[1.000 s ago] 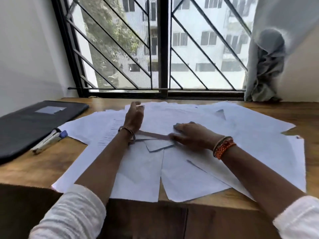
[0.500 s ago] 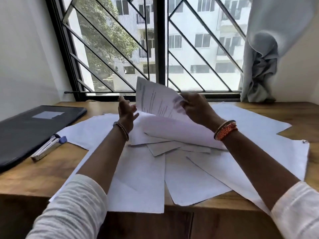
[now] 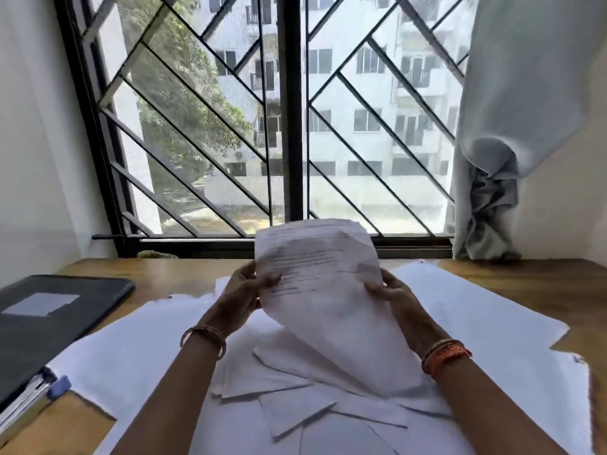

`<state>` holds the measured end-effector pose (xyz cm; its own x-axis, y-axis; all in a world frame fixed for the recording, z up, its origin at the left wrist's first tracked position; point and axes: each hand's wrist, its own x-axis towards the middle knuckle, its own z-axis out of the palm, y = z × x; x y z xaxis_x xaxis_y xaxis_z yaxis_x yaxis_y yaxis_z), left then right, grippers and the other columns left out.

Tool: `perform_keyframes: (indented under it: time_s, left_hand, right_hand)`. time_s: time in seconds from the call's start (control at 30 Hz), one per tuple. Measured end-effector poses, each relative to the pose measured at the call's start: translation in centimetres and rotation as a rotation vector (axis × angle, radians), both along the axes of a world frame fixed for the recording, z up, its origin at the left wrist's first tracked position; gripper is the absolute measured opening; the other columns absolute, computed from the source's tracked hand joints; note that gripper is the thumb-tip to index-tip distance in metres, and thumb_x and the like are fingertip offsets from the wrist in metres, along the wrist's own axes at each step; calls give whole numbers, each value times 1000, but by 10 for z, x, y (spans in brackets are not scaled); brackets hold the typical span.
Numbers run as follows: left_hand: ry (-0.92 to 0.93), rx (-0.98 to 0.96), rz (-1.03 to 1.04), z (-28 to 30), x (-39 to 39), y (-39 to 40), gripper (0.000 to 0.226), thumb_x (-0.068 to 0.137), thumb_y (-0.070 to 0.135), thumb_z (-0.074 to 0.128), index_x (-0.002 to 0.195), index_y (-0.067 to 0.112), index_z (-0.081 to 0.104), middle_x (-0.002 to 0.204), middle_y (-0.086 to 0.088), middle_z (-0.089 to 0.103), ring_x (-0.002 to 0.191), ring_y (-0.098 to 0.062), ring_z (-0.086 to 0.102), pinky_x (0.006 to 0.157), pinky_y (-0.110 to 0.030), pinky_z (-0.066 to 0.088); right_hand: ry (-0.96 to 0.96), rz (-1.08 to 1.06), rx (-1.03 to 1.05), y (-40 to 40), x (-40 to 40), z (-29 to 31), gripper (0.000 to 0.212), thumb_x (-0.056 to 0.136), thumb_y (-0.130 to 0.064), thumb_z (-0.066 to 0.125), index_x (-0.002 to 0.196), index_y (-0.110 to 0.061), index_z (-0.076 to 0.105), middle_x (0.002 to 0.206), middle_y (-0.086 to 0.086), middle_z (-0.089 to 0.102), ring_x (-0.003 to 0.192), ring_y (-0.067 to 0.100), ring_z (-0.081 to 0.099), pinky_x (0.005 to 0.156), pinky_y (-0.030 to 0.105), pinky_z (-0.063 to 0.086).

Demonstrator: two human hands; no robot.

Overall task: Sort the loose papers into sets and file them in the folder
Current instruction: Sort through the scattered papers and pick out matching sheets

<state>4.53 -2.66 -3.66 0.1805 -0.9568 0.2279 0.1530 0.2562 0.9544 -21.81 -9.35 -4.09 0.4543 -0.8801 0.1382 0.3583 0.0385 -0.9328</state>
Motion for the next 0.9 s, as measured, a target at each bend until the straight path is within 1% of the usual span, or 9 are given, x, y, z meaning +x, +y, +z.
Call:
perform_keyframes:
  time_s: [0.07, 0.17, 0.27, 0.4, 0.47, 0.57, 0.73, 0.8, 0.9]
  left_hand:
    - [1, -5, 13, -4, 1, -1, 66, 45, 23, 90, 107, 14, 69, 96, -8, 73, 82, -22, 69, 61, -31, 57]
    - [-40, -27, 5, -1, 0, -1, 72, 31, 36, 95, 96, 14, 74, 90, -5, 74, 77, -18, 71, 58, -32, 57]
    - [-28, -43, -8, 3, -4, 0, 29, 55, 17, 80, 83, 22, 78, 84, 0, 74, 74, -13, 70, 59, -31, 58]
    - [-3, -47, 5, 4, -9, 1, 27, 63, 11, 68, 89, 16, 76, 87, -1, 74, 77, -13, 70, 65, -33, 59]
    - [5, -42, 12, 4, -11, 2, 33, 64, 10, 69, 96, 14, 71, 86, -1, 74, 76, -13, 70, 63, -32, 59]
    - [2, -35, 27, 4, -11, 2, 29, 73, 1, 73, 99, 13, 67, 85, 1, 74, 75, -12, 70, 60, -31, 58]
    - [-1, -20, 74, 6, -14, 1, 22, 87, -2, 56, 98, 16, 66, 81, 5, 74, 73, -12, 69, 58, -29, 58]
    - [-56, -11, 88, 8, -17, 3, 23, 89, 5, 58, 105, 20, 63, 86, 7, 74, 78, -15, 69, 60, -30, 58]
    - [-155, 89, 127, 12, -13, 2, 39, 88, 19, 64, 123, 23, 48, 103, 0, 72, 92, -20, 70, 64, -34, 59]
  right_hand:
    - [-41, 40, 9, -3, -4, 1, 35, 88, 3, 55, 120, -10, 62, 109, 17, 69, 85, 29, 69, 71, 37, 60]
    - [-97, 34, 5, -4, -6, 7, 32, 85, 3, 58, 114, -10, 65, 101, 15, 70, 76, 26, 71, 64, 35, 60]
    - [-122, 62, -21, -4, -8, 9, 47, 63, -14, 83, 108, -11, 69, 100, 15, 71, 78, 28, 71, 66, 37, 60]
    - [-146, 73, -49, -10, -8, 4, 70, 35, -30, 98, 99, -14, 75, 99, 14, 72, 78, 27, 71, 65, 36, 59]
    - [-143, 70, -60, -7, -8, 6, 62, 41, -28, 96, 98, -15, 76, 99, 14, 72, 79, 27, 70, 65, 36, 60]
    - [-160, 56, -37, -1, -8, 10, 29, 68, -12, 75, 97, -14, 75, 96, 12, 72, 75, 25, 70, 64, 36, 60]
    - [-94, -16, -43, 1, -5, 14, 24, 81, -3, 62, 102, -11, 69, 88, 8, 72, 70, 22, 70, 60, 34, 59]
    - [28, -306, -214, 1, -2, 20, 22, 90, 6, 55, 97, -10, 68, 80, 5, 71, 63, 13, 69, 56, 30, 56]
    - [264, -1193, -874, 0, -19, 55, 26, 87, 8, 49, 101, -2, 69, 80, 14, 71, 68, 21, 68, 60, 25, 43]
